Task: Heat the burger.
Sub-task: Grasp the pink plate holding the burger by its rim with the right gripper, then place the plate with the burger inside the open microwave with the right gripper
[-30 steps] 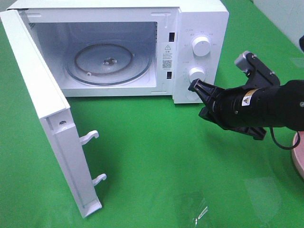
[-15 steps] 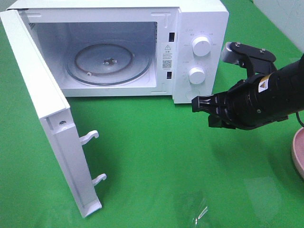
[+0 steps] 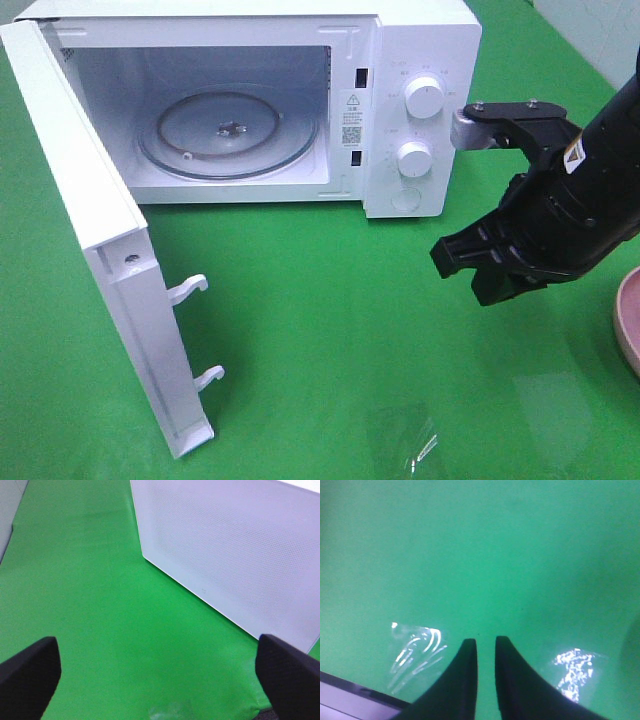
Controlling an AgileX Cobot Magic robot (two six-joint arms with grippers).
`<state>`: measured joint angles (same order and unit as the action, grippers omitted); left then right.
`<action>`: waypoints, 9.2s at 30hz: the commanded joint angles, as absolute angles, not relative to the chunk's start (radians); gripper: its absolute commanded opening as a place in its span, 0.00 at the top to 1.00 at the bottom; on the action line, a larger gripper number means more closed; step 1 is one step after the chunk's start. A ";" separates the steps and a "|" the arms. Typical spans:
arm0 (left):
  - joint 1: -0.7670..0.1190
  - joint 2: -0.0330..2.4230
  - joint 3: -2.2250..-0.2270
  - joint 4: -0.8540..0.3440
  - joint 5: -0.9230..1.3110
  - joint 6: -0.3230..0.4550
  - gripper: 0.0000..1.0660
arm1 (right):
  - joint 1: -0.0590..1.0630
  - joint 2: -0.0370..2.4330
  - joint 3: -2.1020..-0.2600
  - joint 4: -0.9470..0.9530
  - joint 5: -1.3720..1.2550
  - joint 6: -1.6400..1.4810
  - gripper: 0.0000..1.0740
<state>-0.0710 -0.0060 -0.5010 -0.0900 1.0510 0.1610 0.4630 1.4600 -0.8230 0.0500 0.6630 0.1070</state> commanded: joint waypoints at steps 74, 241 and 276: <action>-0.072 -0.029 -0.498 -0.096 1.038 0.158 0.08 | 0.069 1.679 -0.630 -0.298 0.495 -0.012 0.26; -0.072 -0.029 -0.498 -0.096 1.038 0.158 0.08 | 1.084 1.405 -0.600 -0.803 0.665 0.096 0.96; -0.072 -0.029 -0.498 -0.096 1.038 0.158 0.08 | 0.929 1.405 -0.622 -0.828 0.391 -0.394 1.00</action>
